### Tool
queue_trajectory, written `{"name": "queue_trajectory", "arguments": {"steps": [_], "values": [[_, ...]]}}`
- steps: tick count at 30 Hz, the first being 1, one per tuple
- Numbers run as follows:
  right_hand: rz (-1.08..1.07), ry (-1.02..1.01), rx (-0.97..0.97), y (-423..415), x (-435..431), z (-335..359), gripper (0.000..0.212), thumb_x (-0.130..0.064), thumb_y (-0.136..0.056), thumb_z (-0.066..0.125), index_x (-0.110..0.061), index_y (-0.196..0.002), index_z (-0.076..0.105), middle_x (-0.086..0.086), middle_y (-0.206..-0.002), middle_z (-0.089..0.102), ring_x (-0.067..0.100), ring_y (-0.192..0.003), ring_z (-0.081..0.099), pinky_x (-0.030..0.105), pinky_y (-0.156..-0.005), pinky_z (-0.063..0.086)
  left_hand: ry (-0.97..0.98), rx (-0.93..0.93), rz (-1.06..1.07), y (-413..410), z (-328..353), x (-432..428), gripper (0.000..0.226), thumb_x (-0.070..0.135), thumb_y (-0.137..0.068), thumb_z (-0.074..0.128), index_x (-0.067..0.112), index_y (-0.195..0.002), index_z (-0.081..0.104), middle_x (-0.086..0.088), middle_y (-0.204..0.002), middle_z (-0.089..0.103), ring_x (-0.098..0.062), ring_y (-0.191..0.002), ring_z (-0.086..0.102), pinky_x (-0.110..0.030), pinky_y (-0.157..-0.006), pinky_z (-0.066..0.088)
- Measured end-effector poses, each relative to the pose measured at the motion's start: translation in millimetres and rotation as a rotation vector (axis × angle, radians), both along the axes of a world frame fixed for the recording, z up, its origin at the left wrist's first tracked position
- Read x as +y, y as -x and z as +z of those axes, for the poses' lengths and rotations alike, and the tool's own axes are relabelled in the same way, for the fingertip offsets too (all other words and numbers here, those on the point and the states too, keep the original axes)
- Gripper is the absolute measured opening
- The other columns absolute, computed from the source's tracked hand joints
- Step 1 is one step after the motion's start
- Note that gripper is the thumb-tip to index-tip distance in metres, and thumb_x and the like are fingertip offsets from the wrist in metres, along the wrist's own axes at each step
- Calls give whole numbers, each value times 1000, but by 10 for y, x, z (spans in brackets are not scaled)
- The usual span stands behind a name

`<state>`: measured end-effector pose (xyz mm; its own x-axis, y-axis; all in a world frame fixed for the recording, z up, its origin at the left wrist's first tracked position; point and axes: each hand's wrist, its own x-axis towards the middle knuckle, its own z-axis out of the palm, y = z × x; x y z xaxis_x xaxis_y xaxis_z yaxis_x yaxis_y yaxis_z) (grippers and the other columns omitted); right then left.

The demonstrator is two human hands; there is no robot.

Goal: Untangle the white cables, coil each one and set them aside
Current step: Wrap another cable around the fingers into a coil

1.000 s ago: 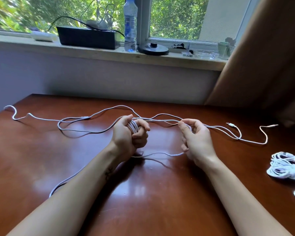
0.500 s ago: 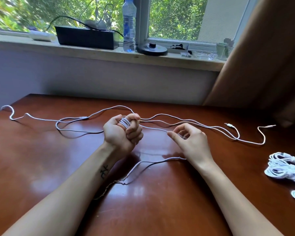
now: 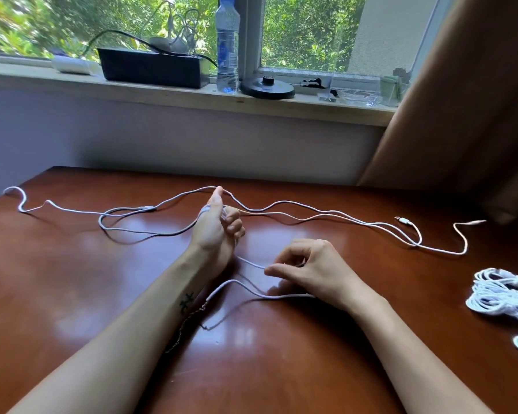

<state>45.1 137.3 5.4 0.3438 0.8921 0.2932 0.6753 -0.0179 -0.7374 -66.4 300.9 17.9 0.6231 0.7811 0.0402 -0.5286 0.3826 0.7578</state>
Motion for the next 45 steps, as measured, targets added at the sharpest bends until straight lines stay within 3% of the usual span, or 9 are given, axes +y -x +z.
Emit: {"name": "queue_trajectory", "arguments": {"steps": [4,10,14,20,27,31,37,41,45], "values": [[-6,-35,140,16,2,2,12,-23,-80,86,-19,-76,75,-4,-73,64,17,-69,65,38,-60,62,-129,92,21,-27,-56,11,42,25,-111,28,27,-153,30,9,-53,29,-4,-41,26,-18,-45,28],[17,-65,42,-11,24,-56,13,-15,-90,68,-25,-91,76,-14,-81,60,8,-70,58,45,-73,61,-460,222,106,-37,-116,-28,41,14,-111,32,30,-148,34,10,-55,32,-7,-48,26,-22,-48,28],[-60,-237,-284,-29,40,-33,11,-15,-90,72,-20,-97,77,-11,-84,58,1,-69,55,23,-67,47,-633,287,87,-25,-145,-68,41,14,-110,34,30,-147,37,6,-60,34,-11,-55,29,-25,-51,29],[-309,-478,-535,-42,-17,36,25,-35,-84,82,-21,-103,75,-10,-84,60,-3,-66,45,24,-60,49,-691,305,-16,-9,-122,-167,37,16,-110,35,18,-145,47,-11,-71,36,-11,-56,33,-21,-52,33],[-514,-401,-559,-35,-44,39,36,-62,-78,76,-27,-81,68,-11,-67,59,9,-60,56,31,-53,48,-835,452,-23,21,-131,-173,49,24,-110,37,-9,-86,64,8,-99,69,-21,-62,59,-30,-58,46],[-553,-353,-588,-56,-26,12,46,-71,-78,67,-26,-71,63,-11,-67,62,10,-63,61,28,-53,43,-1042,560,-20,31,-154,-176,59,26,-109,37,7,-58,60,19,-62,64,-5,-75,63,-29,-67,44],[-263,-392,-497,-126,4,16,22,-35,-98,59,-19,-104,72,-5,-89,49,15,-78,55,35,-70,50,-934,464,-222,48,-216,-158,33,39,-95,48,19,-109,70,13,-56,46,-7,-57,43,-25,-60,38],[-258,-448,-493,-135,-18,48,15,-15,-98,64,-11,-110,71,-1,-92,48,13,-73,52,35,-68,50,-975,584,-152,63,-274,-174,23,43,-86,58,26,-97,69,-19,-78,61,-21,-75,60,-33,-69,60],[-245,-486,-474,-105,-30,74,15,-21,-94,70,-12,-105,73,0,-88,52,9,-71,53,33,-66,50,-1300,776,47,67,-249,-126,37,56,-87,52,25,-72,62,3,-57,52,-11,-59,54,-39,-68,52]]}}
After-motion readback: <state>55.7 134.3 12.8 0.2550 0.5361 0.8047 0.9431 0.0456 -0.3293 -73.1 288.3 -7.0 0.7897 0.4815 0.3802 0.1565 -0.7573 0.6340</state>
